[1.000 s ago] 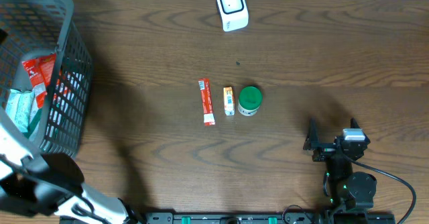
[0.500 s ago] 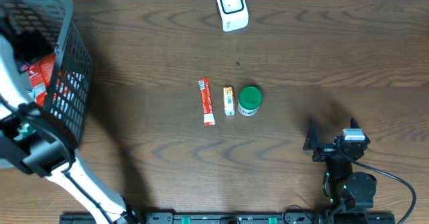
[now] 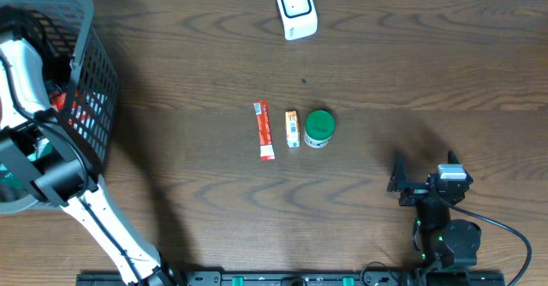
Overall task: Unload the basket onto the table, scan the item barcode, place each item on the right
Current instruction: 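Move the left gripper back into the basket, then grasp the large red HACKS snack bag in the basket with the left gripper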
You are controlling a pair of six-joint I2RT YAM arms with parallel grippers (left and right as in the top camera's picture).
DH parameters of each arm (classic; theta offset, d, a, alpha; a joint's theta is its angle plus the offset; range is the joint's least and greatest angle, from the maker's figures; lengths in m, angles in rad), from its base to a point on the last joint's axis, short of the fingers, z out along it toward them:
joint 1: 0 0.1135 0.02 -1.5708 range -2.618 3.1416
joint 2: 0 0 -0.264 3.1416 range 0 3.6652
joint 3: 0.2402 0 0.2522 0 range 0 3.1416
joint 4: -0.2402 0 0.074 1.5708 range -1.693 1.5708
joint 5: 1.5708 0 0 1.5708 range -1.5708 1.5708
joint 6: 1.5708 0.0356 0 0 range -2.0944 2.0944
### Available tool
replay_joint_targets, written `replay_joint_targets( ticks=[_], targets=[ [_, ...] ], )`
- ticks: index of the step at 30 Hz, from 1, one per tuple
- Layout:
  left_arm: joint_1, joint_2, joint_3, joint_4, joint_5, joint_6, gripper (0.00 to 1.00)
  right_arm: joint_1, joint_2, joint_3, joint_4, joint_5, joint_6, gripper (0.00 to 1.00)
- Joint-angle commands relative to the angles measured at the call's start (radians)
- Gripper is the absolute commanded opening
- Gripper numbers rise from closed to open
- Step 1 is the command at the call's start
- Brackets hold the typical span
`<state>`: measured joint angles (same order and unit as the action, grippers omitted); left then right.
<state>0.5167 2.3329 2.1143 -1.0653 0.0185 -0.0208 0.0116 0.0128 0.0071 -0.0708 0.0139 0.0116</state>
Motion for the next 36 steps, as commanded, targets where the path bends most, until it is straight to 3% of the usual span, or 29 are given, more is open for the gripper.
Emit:
replay_joint_targets(
  ticks=[1,6,12,15,22,23,26,27,36],
  targets=[
    [0.005,0.013,-0.027,0.003,-0.031,0.016,0.9,0.001,0.0,-0.002,-0.004,-0.005,0.01,0.99],
    [0.005,0.014,-0.045,0.001,-0.062,0.008,0.76,0.001,0.0,-0.002,-0.004,-0.005,0.01,0.99],
    [0.005,0.014,-0.051,-0.003,-0.094,0.001,0.72,0.001,0.0,-0.002,-0.004,-0.005,0.01,0.99],
    [0.005,0.014,-0.051,-0.005,-0.09,-0.002,0.57,0.001,0.0,-0.002,-0.004,-0.005,0.01,0.99],
    [0.005,0.008,-0.051,-0.008,-0.083,-0.002,0.53,0.001,0.0,-0.002,-0.004,-0.005,0.01,0.99],
    [0.005,0.008,-0.051,-0.01,-0.083,-0.002,0.47,0.001,0.0,-0.002,-0.004,-0.005,0.01,0.99],
    [0.005,0.005,-0.051,-0.01,-0.082,-0.003,0.1,0.001,0.0,-0.002,-0.004,-0.005,0.01,0.99],
    [0.005,0.003,-0.046,-0.011,-0.082,-0.003,0.07,0.001,0.0,-0.002,-0.004,-0.005,0.01,0.99],
    [0.005,-0.19,-0.016,0.019,-0.083,-0.01,0.07,0.001,0.0,-0.002,-0.004,-0.005,0.01,0.99]
  ],
)
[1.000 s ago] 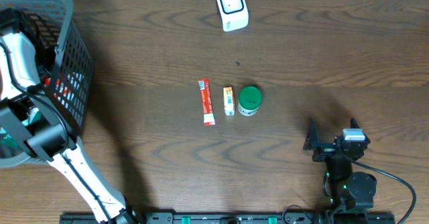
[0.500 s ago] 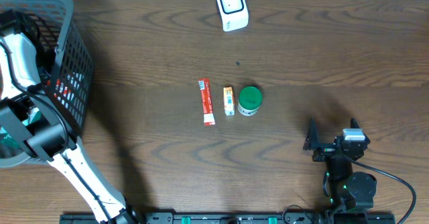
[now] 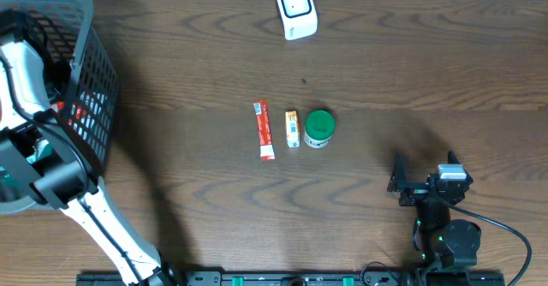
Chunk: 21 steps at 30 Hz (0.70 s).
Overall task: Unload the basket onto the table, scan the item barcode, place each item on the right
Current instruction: 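Grasp the large red HACKS snack bag in the basket with the left gripper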
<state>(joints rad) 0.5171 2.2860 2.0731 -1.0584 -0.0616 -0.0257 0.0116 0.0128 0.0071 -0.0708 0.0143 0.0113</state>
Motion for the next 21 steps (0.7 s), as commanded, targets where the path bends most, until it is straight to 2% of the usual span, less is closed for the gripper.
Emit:
replay_joint_targets(
  ticks=[1,17,18,19,21],
  targets=[
    [0.004,-0.176,0.024,0.017,-0.003,-0.005,0.07,0.001,0.0,-0.002,-0.004,-0.005,0.01,0.99],
    [-0.017,-0.709,0.024,0.062,-0.003,-0.072,0.07,0.001,0.0,-0.002,-0.004,-0.005,0.01,0.99],
    [-0.018,-0.722,0.024,0.062,-0.003,-0.084,0.11,0.001,0.0,-0.002,-0.004,-0.005,0.01,0.99],
    [-0.018,-0.729,0.024,0.061,-0.003,-0.093,0.25,0.001,0.0,-0.002,-0.004,-0.005,0.01,0.99],
    [-0.017,-0.731,0.024,0.048,-0.003,-0.1,0.41,0.001,0.0,-0.002,-0.004,-0.005,0.01,0.99]
  ],
)
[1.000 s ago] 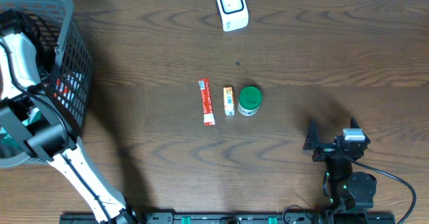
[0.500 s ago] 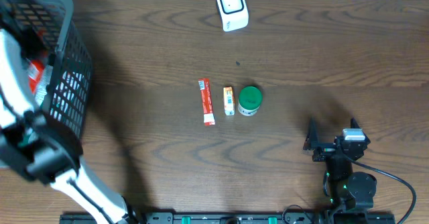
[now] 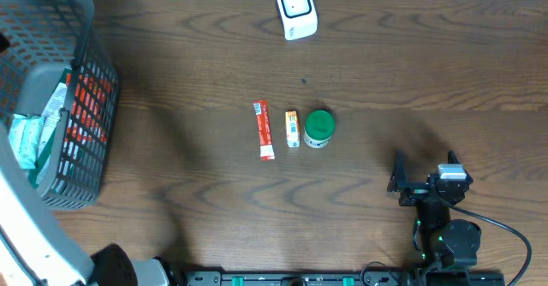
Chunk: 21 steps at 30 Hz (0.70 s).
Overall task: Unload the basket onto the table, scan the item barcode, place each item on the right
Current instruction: 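Grasp the large red HACKS snack bag in the basket with the left gripper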
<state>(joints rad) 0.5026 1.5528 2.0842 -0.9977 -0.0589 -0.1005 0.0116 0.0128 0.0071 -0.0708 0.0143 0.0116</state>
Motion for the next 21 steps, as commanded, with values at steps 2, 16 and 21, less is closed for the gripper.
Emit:
replay_joint_targets(
  ticks=[2,16,21],
  targets=[
    [-0.003,0.018,0.004,-0.021,-0.006,-0.026,0.62,0.001,0.0,-0.002,-0.004,-0.005,0.01,0.99],
    [0.087,0.377,-0.011,-0.135,0.223,0.156,0.98,0.001,0.0,-0.002,-0.004,-0.005,0.01,0.99],
    [0.123,0.506,-0.011,-0.185,0.288,0.24,0.98,0.001,0.0,-0.002,-0.004,-0.005,0.01,0.99]
  ],
)
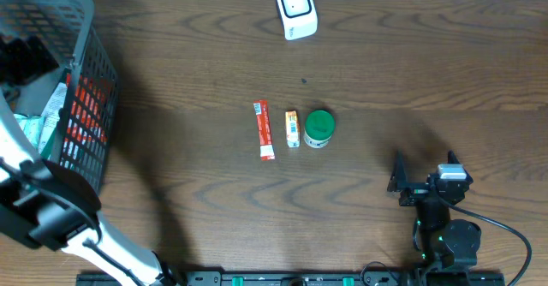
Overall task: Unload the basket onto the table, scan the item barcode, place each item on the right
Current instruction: 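Grasp the large red HACKS snack bag in the basket with the left gripper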
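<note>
The white barcode scanner [295,10] stands at the far edge of the table. Mid-table lie a red stick pack [264,130], a small orange box [292,128] and a green-lidded jar [319,128]. My left arm [43,209] rises from the lower left over the grey mesh basket [90,80]. Its dark gripper [26,59] is down inside the basket, and its jaws are too dark to read. In the basket lie a red package [86,115] and a green-and-white pack [34,132]. My right gripper [425,170] rests open and empty at the lower right.
The basket's tall mesh walls stand around the left gripper. The right arm's base and cable [505,235] sit at the near right edge. Bare wood lies between the three items and the scanner.
The left arm was low at the left edge, leaving the basket's inside exposed. Now it stands over the basket's near side, with its gripper inside the far part. Nothing else moved.
The left arm reached into the basket at the first two moments. Then it was off at the left edge, with the red and green packs lying uncovered. Now its gripper is in the basket again. The table items, scanner and right arm have stayed put.
</note>
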You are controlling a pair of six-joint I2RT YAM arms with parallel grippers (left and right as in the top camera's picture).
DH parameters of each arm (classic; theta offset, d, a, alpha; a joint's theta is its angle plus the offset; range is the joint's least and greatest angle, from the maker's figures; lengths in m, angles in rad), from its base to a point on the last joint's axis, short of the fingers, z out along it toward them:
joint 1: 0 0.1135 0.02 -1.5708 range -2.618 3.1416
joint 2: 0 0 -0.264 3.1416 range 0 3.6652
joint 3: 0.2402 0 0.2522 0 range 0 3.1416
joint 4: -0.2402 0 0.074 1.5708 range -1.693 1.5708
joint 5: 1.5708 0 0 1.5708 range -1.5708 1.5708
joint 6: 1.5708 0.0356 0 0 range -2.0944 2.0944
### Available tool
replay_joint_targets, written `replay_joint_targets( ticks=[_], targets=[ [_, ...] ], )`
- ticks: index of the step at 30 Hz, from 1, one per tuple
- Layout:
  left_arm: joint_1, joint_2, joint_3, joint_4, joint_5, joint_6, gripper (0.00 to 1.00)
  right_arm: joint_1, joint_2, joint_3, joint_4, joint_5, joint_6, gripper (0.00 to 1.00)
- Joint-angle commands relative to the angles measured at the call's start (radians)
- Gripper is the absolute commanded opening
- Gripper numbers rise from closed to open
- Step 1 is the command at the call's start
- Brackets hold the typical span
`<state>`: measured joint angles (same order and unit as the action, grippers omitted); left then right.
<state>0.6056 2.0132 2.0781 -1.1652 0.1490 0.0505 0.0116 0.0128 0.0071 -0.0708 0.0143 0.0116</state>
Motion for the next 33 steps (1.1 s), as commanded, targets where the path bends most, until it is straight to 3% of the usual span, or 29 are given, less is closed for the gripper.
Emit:
replay_joint_targets(
  ticks=[1,9,24,30,33],
  targets=[
    [0.025,0.071,-0.005,-0.024,0.096,0.109,0.98,0.001,0.0,-0.002,-0.004,-0.005,0.01,0.99],
    [0.03,0.224,-0.006,-0.053,0.158,0.201,0.98,0.001,0.0,-0.002,-0.004,-0.005,0.01,0.99],
    [0.016,0.343,-0.009,-0.05,0.153,0.2,1.0,0.001,0.0,-0.002,-0.004,-0.005,0.01,0.99],
    [0.008,0.346,-0.022,-0.045,0.069,0.156,0.92,0.001,0.0,-0.002,-0.004,-0.005,0.01,0.99],
    [0.008,0.347,-0.026,-0.042,0.068,0.154,0.79,0.001,0.0,-0.002,-0.004,-0.005,0.01,0.99]
  ],
)
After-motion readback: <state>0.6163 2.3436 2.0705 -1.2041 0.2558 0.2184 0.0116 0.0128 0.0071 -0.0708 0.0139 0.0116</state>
